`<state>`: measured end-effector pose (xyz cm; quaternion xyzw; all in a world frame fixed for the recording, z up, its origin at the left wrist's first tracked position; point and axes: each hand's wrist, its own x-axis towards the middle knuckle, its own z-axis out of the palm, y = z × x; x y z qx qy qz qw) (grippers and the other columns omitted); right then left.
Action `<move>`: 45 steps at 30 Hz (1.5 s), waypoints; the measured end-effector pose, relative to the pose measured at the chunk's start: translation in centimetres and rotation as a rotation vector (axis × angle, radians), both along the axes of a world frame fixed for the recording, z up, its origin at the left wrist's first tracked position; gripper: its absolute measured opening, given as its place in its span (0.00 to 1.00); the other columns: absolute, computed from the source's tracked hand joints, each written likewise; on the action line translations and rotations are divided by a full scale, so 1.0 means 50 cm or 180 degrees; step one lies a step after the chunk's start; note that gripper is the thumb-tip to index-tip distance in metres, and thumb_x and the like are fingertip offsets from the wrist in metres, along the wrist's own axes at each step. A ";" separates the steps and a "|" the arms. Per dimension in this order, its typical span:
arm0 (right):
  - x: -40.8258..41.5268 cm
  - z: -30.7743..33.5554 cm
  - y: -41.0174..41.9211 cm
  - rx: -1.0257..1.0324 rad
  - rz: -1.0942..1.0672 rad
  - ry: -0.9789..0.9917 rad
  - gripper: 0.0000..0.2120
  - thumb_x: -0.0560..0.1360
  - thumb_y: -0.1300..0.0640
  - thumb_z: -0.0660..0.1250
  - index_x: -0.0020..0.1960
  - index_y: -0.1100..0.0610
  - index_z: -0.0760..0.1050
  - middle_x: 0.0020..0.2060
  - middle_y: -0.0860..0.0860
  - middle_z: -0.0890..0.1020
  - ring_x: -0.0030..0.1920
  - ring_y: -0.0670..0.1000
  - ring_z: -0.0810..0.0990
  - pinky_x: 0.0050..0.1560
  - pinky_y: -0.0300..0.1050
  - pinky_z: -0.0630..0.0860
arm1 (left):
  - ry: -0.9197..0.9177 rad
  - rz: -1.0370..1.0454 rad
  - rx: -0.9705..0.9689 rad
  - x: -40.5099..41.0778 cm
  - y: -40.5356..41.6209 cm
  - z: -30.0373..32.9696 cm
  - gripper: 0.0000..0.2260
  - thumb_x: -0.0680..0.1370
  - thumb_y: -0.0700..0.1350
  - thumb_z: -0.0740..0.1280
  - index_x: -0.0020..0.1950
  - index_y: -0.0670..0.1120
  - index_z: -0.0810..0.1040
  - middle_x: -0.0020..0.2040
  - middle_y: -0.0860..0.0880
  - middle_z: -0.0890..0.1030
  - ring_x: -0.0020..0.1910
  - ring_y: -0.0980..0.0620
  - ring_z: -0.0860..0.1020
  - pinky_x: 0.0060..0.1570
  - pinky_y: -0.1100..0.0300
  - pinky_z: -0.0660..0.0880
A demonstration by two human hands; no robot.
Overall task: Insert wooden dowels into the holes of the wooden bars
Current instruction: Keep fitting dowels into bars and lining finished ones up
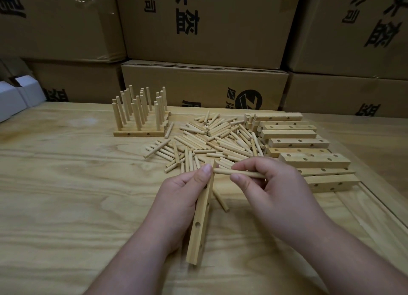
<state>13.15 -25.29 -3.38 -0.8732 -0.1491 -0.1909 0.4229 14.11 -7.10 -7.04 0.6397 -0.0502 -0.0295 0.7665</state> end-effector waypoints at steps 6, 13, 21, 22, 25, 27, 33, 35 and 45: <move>0.002 -0.010 0.002 0.0141 -0.0036 -0.0058 0.03 0.74 0.53 0.75 0.48 0.46 0.86 0.41 0.33 0.83 0.44 0.34 0.80 0.41 0.23 0.70 | -0.0019 0.0019 0.0024 0.000 0.002 -0.005 0.20 0.72 0.63 0.69 0.56 0.53 0.87 0.49 0.48 0.88 0.50 0.54 0.85 0.47 0.60 0.78; 0.005 -0.008 -0.005 0.0003 -0.0033 -0.0064 0.09 0.75 0.43 0.70 0.42 0.46 0.85 0.34 0.34 0.82 0.36 0.35 0.80 0.34 0.27 0.70 | -0.0166 0.0162 0.0179 -0.006 -0.001 0.001 0.21 0.70 0.66 0.70 0.53 0.55 0.88 0.43 0.55 0.87 0.44 0.64 0.82 0.44 0.65 0.75; 0.008 -0.012 0.008 0.0598 0.0060 0.0220 0.10 0.76 0.39 0.67 0.43 0.42 0.83 0.28 0.44 0.80 0.29 0.39 0.76 0.29 0.33 0.71 | -0.0337 0.0165 0.0139 -0.003 -0.002 0.002 0.21 0.71 0.67 0.71 0.59 0.58 0.85 0.58 0.55 0.82 0.64 0.57 0.77 0.71 0.46 0.70; 0.007 -0.010 0.010 0.0860 0.0099 0.0238 0.13 0.76 0.35 0.65 0.46 0.41 0.83 0.31 0.46 0.81 0.31 0.40 0.78 0.31 0.34 0.74 | -0.0356 0.0147 0.0213 -0.003 -0.002 0.000 0.20 0.72 0.67 0.69 0.58 0.58 0.85 0.56 0.54 0.86 0.61 0.57 0.81 0.66 0.52 0.74; 0.010 -0.008 0.006 0.1870 0.0159 0.0604 0.26 0.75 0.29 0.53 0.55 0.44 0.80 0.37 0.51 0.80 0.36 0.51 0.81 0.32 0.46 0.77 | -0.0108 0.0445 0.0233 0.001 -0.001 -0.004 0.20 0.74 0.67 0.65 0.54 0.55 0.86 0.40 0.52 0.85 0.37 0.53 0.81 0.39 0.60 0.77; 0.016 -0.012 0.001 0.1945 0.0039 0.0719 0.27 0.76 0.30 0.50 0.56 0.46 0.79 0.38 0.51 0.81 0.37 0.53 0.80 0.33 0.48 0.76 | 0.0248 0.0735 -0.0169 0.008 0.005 -0.003 0.20 0.77 0.65 0.62 0.53 0.53 0.87 0.33 0.50 0.79 0.28 0.53 0.74 0.29 0.60 0.71; 0.017 -0.047 0.001 -0.1174 0.0342 0.0753 0.19 0.80 0.44 0.60 0.71 0.36 0.70 0.59 0.33 0.70 0.56 0.36 0.72 0.60 0.39 0.71 | 0.0540 0.0949 -0.1432 0.020 0.005 0.013 0.19 0.83 0.59 0.58 0.57 0.49 0.83 0.33 0.48 0.74 0.25 0.53 0.69 0.22 0.62 0.68; 0.015 -0.052 0.005 -0.1737 0.0448 0.0720 0.20 0.80 0.43 0.61 0.72 0.36 0.69 0.61 0.36 0.69 0.61 0.39 0.69 0.63 0.40 0.69 | 0.0565 0.0938 -0.1476 0.017 0.004 0.016 0.19 0.84 0.60 0.57 0.58 0.51 0.82 0.32 0.49 0.74 0.25 0.53 0.69 0.22 0.61 0.68; 0.030 -0.058 -0.008 -0.1735 -0.0237 0.0555 0.09 0.75 0.39 0.67 0.45 0.43 0.77 0.47 0.39 0.74 0.47 0.41 0.75 0.47 0.43 0.77 | 0.0687 0.0671 -0.1437 0.020 0.011 0.012 0.17 0.83 0.53 0.58 0.49 0.49 0.84 0.33 0.47 0.71 0.25 0.51 0.65 0.22 0.63 0.60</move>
